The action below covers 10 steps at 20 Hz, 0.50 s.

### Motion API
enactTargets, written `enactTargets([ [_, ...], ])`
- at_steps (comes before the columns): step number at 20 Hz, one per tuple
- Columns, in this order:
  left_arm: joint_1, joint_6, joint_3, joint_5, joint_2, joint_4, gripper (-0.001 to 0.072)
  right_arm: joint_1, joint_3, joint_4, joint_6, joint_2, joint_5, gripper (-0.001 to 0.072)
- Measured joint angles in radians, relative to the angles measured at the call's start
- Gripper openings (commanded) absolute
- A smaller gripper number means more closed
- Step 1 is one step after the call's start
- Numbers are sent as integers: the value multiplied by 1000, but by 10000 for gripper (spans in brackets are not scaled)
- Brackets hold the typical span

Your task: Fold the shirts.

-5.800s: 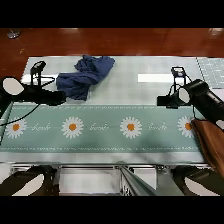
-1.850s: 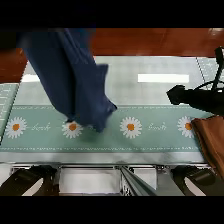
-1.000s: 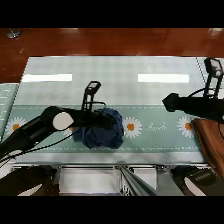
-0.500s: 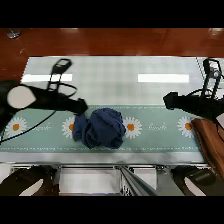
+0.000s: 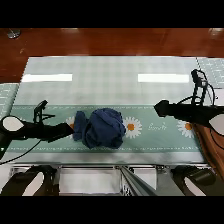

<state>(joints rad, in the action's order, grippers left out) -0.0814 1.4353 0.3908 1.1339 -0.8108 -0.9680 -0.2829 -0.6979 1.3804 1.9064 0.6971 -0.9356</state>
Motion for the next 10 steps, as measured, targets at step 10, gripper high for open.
enactTargets([
  [10,56,-139,-71,-174,-177,291,699,0,24,-105,-35,0,-1,622],
])
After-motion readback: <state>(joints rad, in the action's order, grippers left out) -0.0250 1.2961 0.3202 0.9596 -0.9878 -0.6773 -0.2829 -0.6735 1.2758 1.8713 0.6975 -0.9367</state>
